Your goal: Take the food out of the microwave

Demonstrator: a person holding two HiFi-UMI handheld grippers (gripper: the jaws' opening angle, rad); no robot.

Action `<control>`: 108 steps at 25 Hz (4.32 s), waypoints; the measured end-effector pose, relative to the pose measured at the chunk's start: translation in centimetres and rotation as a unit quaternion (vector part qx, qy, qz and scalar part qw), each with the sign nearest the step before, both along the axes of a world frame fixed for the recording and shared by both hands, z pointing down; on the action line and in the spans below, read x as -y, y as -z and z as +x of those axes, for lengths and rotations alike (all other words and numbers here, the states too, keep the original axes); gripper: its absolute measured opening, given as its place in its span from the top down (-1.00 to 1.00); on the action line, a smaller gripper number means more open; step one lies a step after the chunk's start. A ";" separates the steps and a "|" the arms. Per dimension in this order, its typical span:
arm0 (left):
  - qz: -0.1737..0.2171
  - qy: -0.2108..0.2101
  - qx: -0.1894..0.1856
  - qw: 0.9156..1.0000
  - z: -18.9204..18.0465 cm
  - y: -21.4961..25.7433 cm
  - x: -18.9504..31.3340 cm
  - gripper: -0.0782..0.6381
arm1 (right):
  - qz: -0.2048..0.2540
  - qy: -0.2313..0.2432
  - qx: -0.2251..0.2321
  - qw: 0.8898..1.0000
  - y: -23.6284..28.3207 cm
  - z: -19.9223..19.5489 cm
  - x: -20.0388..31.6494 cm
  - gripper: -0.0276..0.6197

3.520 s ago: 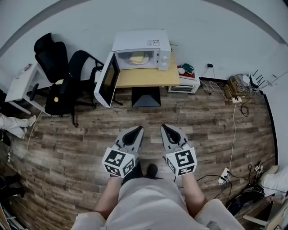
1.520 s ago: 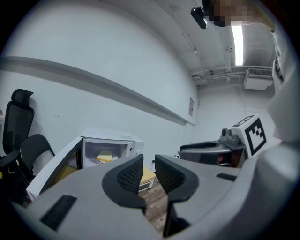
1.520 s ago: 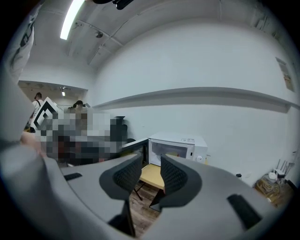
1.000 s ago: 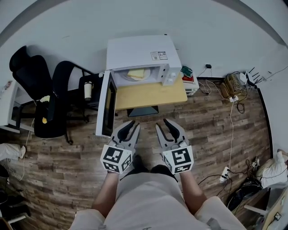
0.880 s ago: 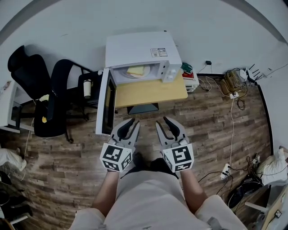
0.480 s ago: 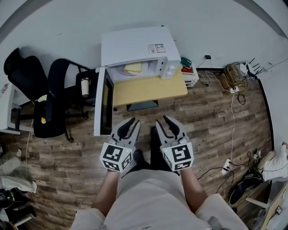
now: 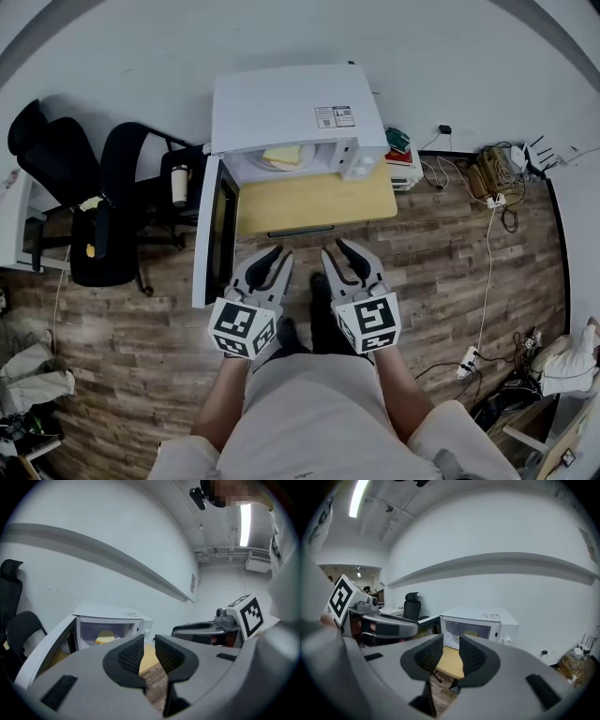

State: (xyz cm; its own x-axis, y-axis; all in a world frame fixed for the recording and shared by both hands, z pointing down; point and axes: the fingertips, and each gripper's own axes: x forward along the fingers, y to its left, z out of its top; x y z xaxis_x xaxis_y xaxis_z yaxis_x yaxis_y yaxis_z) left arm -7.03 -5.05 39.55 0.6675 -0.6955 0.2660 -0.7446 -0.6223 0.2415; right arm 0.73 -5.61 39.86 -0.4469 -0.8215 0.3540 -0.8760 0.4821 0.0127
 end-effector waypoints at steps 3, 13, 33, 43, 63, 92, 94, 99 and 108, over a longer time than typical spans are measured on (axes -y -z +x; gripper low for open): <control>-0.007 0.006 0.001 1.000 0.4 -0.5 2.0 0.59 | -0.009 0.008 0.001 1.000 -0.8 0.2 2.2 0.60; -0.027 0.037 0.010 0.999 0.7 -2.0 7.6 0.59 | -0.031 0.044 0.000 0.999 -3.3 0.1 9.1 0.63; -0.062 0.093 0.010 0.994 2.2 -5.7 13.2 0.59 | -0.074 0.064 -0.014 0.995 -12.4 0.6 18.3 0.64; -0.064 0.122 0.015 0.990 3.3 -6.9 15.0 0.59 | -0.080 0.060 0.002 0.995 -15.3 0.8 21.7 0.64; -0.082 0.132 0.021 0.988 2.2 -9.9 16.1 0.59 | -0.138 -0.005 0.036 0.990 -22.0 0.7 26.5 0.64; -0.100 0.109 0.022 0.989 -0.2 -11.4 16.2 0.59 | -0.231 -0.238 0.283 0.900 -25.6 1.4 30.7 0.57; -0.100 0.111 0.022 0.989 -0.4 -11.4 16.0 0.59 | -0.232 -0.245 0.294 0.895 -25.4 1.4 30.9 0.58; -0.099 0.115 0.024 0.988 -0.8 -11.2 16.0 0.59 | -0.238 -0.255 0.309 0.885 -25.9 1.4 31.0 0.63; -0.102 0.119 0.032 0.987 -0.9 -11.5 15.6 0.59 | -0.238 -0.247 0.300 0.890 -26.2 1.2 31.3 0.65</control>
State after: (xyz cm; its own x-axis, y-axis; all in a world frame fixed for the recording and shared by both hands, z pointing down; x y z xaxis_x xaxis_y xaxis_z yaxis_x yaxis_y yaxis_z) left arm -7.88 -20.69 51.08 0.4683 -0.7583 0.4535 -0.8820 -0.3709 0.2906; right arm 1.91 -36.92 66.03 -0.2996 -0.7911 0.5333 -0.7626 -0.1373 -0.6322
